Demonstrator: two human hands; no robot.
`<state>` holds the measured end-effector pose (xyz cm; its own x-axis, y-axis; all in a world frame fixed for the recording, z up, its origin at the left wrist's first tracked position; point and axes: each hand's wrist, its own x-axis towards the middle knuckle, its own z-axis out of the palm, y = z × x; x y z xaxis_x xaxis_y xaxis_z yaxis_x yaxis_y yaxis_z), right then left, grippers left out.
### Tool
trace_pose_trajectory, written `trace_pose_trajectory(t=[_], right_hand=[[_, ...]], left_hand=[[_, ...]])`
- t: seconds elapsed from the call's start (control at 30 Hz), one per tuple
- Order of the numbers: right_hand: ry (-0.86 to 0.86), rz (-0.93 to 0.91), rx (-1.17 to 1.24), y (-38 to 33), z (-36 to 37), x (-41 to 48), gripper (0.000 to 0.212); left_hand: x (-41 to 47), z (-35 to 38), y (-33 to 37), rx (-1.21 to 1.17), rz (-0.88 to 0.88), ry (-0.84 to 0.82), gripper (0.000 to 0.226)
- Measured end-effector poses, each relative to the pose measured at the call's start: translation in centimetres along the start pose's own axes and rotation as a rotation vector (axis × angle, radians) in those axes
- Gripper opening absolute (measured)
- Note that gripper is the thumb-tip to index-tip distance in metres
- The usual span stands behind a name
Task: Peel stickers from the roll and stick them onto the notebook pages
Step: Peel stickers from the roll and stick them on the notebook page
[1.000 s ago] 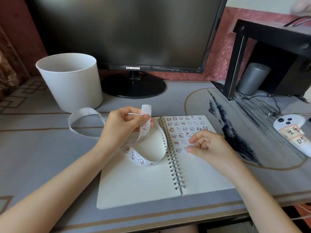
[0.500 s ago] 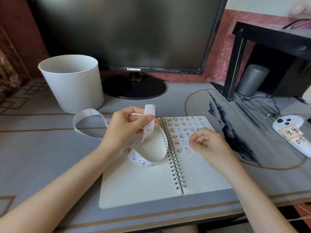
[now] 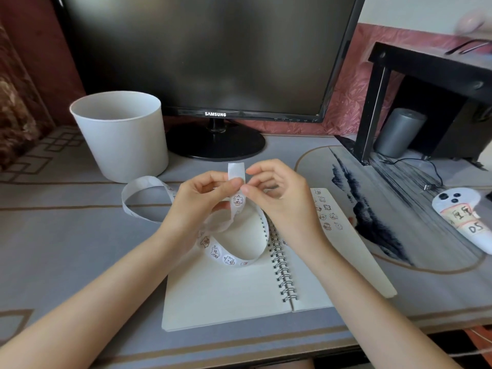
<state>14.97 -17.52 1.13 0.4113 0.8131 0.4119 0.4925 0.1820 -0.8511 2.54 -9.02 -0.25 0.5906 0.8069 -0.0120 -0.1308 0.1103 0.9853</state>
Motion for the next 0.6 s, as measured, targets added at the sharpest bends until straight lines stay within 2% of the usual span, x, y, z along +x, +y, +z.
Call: trace_pose_trajectory(t=[0.13,0.33,0.6], right_hand=[[0.043,-0.015,0.026,0.38,0.32,-0.12,0.012],[0.089,-0.031,0.047,0.58,0.22,-0.26,0.016],[0.099,-0.056,-0.002,0.88,0.14,-0.42,0.017]], left_hand=[[-0.04,0.06,-0.13,-0.101,-0.007,-0.055,0.033],[-0.10,0.47,-0.29,-0.079,-0.012,-0.068,0.037],[-0.20,0.59,-0.01,-0.035,0.004,-0.088,0.026]])
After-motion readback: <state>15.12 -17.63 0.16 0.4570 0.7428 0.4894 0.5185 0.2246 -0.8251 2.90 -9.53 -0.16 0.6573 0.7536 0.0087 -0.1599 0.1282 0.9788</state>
